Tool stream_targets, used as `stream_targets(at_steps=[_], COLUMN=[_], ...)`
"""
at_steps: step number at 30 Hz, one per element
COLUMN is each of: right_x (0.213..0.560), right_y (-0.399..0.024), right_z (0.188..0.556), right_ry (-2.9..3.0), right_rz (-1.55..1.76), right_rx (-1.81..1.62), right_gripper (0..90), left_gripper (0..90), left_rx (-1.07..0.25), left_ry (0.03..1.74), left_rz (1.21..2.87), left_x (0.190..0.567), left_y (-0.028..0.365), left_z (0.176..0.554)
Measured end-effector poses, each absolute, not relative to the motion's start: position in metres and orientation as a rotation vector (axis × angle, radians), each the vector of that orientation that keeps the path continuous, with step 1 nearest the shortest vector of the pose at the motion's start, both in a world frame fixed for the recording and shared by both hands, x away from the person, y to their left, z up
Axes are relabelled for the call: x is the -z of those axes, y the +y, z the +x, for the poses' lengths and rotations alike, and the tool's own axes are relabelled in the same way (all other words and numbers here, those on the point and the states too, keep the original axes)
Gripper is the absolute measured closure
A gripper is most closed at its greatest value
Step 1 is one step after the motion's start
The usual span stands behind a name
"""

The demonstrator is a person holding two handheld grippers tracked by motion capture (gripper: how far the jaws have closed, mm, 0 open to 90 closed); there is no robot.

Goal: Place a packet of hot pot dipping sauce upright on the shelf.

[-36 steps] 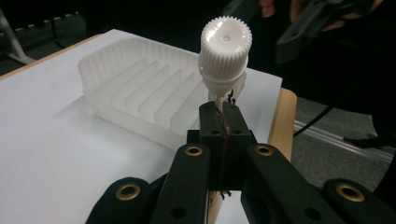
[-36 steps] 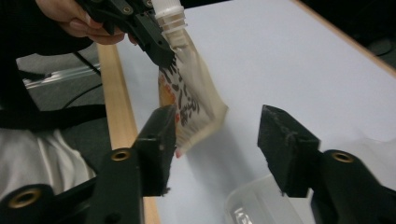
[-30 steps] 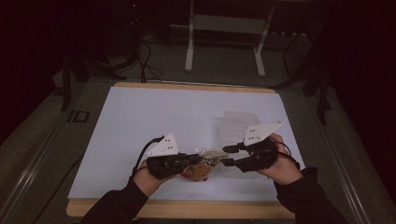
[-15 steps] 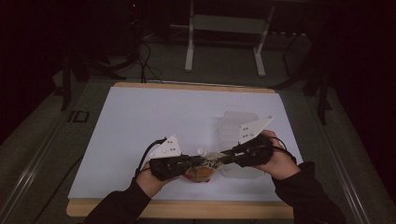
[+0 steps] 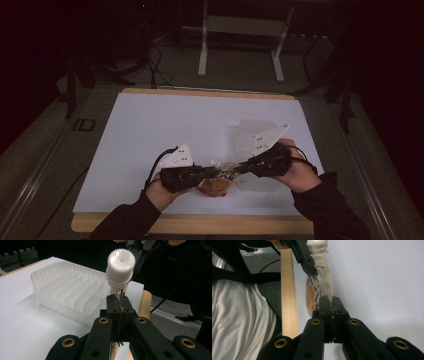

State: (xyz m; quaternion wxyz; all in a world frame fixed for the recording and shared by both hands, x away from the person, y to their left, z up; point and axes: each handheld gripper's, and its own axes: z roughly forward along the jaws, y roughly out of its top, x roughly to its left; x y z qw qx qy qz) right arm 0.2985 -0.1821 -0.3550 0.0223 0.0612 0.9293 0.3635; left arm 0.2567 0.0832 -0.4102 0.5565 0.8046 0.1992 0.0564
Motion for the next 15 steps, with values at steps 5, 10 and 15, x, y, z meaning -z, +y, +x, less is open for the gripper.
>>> stream_targets(at_steps=[5,10,15], right_x=[0.35,0.342,0.33], right_y=[-0.18,-0.18,-0.181], right_z=[0.299,0.3,0.301], right_ry=[2.892,2.88,2.862], right_rz=[0.174,0.164,0.15], right_rx=[-1.099,-1.121,-1.129], right_gripper=[89.9,90.0,90.0], left_gripper=[88.9,87.2,66.1], left_rx=[-0.137,-0.153,-0.187], left_ry=[0.466,0.461,0.444], left_rz=[1.894,1.873,1.836], left_x=[0.409,0.404,0.4], left_y=[0.084,0.086,0.09], left_z=[0.256,0.255,0.25])
